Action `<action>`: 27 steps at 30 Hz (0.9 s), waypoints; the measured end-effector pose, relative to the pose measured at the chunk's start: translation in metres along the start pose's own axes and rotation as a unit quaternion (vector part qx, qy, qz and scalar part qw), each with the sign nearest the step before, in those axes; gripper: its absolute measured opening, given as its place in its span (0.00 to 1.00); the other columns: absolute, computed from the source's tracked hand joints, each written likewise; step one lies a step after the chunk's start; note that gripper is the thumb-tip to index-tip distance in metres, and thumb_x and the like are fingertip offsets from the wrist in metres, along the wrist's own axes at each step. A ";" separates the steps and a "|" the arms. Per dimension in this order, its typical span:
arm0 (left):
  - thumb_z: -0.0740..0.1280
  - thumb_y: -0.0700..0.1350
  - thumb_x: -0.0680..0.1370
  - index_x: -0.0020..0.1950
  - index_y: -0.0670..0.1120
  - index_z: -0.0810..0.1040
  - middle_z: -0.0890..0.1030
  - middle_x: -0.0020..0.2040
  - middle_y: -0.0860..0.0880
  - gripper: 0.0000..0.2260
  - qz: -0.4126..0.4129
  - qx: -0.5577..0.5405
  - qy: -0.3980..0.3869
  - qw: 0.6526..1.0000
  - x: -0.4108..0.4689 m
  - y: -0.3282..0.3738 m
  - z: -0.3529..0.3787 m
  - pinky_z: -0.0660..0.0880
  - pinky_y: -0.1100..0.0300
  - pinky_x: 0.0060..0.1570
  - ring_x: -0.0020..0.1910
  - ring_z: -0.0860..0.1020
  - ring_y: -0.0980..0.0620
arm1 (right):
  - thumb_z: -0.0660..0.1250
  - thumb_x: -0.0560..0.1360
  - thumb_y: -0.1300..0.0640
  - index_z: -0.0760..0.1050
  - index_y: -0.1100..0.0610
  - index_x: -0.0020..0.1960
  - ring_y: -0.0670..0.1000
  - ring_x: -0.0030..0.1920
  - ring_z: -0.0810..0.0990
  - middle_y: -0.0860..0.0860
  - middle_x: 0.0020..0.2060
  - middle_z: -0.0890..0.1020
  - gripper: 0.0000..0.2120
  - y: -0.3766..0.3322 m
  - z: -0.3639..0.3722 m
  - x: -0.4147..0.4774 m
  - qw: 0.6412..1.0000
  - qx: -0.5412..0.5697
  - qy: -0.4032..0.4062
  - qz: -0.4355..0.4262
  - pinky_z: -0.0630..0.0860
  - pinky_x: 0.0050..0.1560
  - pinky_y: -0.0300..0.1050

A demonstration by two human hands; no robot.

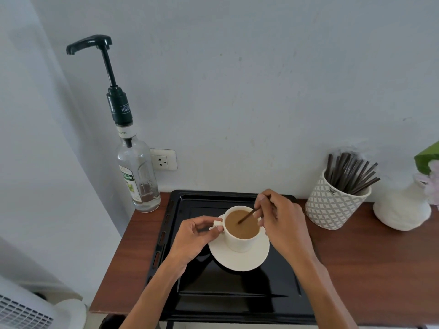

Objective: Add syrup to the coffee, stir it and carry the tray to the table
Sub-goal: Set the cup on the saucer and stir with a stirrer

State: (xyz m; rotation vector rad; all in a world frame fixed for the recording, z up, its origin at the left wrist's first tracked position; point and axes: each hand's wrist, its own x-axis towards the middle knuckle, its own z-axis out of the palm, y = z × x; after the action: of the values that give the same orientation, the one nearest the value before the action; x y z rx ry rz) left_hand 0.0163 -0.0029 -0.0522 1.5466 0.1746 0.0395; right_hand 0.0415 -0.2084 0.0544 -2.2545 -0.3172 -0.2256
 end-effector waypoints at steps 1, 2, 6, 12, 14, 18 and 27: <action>0.76 0.42 0.77 0.52 0.53 0.89 0.90 0.52 0.51 0.07 -0.001 0.001 0.000 1.000 0.000 0.001 0.000 0.82 0.52 0.59 0.54 0.87 0.52 | 0.59 0.85 0.54 0.77 0.51 0.43 0.48 0.36 0.84 0.47 0.33 0.84 0.13 -0.002 0.000 0.003 1.000 -0.023 0.008 -0.007 0.82 0.41 0.56; 0.76 0.42 0.77 0.52 0.53 0.89 0.90 0.52 0.50 0.07 -0.002 0.000 0.001 1.000 0.000 0.001 0.000 0.82 0.52 0.59 0.54 0.87 0.51 | 0.59 0.85 0.54 0.76 0.52 0.44 0.49 0.36 0.84 0.47 0.33 0.84 0.13 -0.002 -0.001 0.005 0.999 -0.049 0.015 -0.012 0.81 0.41 0.57; 0.77 0.42 0.76 0.51 0.51 0.89 0.90 0.52 0.50 0.07 -0.003 -0.004 0.002 1.000 0.000 0.003 0.000 0.82 0.53 0.60 0.54 0.87 0.51 | 0.59 0.85 0.54 0.74 0.53 0.42 0.53 0.33 0.80 0.47 0.31 0.81 0.14 -0.002 -0.014 0.003 0.995 -0.095 0.026 -0.009 0.79 0.39 0.56; 0.77 0.43 0.75 0.52 0.52 0.89 0.90 0.52 0.50 0.07 -0.006 -0.007 0.004 1.000 -0.001 0.003 0.001 0.81 0.55 0.58 0.54 0.87 0.52 | 0.58 0.84 0.51 0.72 0.54 0.39 0.52 0.29 0.76 0.49 0.26 0.77 0.17 -0.009 -0.013 -0.011 0.995 -0.095 0.020 -0.021 0.74 0.33 0.56; 0.77 0.43 0.76 0.52 0.52 0.89 0.90 0.52 0.50 0.07 -0.006 -0.003 0.004 1.000 -0.001 0.003 0.001 0.81 0.55 0.58 0.54 0.87 0.52 | 0.57 0.84 0.49 0.72 0.51 0.39 0.50 0.31 0.80 0.48 0.29 0.81 0.16 -0.013 -0.006 -0.011 0.996 -0.080 0.012 -0.023 0.77 0.35 0.56; 0.76 0.42 0.76 0.52 0.52 0.89 0.90 0.52 0.50 0.07 -0.005 0.000 0.003 1.000 -0.001 0.004 0.000 0.82 0.56 0.56 0.54 0.87 0.53 | 0.58 0.85 0.52 0.75 0.50 0.43 0.48 0.36 0.83 0.47 0.34 0.85 0.14 -0.012 0.003 0.000 0.999 -0.043 -0.002 -0.010 0.81 0.41 0.55; 0.76 0.43 0.76 0.52 0.53 0.89 0.90 0.52 0.50 0.07 -0.015 -0.009 0.007 1.000 -0.002 0.003 0.002 0.82 0.54 0.59 0.54 0.87 0.53 | 0.59 0.85 0.53 0.74 0.52 0.39 0.54 0.32 0.81 0.50 0.29 0.81 0.16 0.007 -0.020 -0.001 0.999 -0.049 0.003 -0.005 0.80 0.40 0.60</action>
State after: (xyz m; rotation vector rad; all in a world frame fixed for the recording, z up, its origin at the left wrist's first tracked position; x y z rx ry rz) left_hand 0.0152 -0.0049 -0.0487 1.5250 0.2080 0.0270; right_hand 0.0412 -0.2283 0.0619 -2.3489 -0.3214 -0.2573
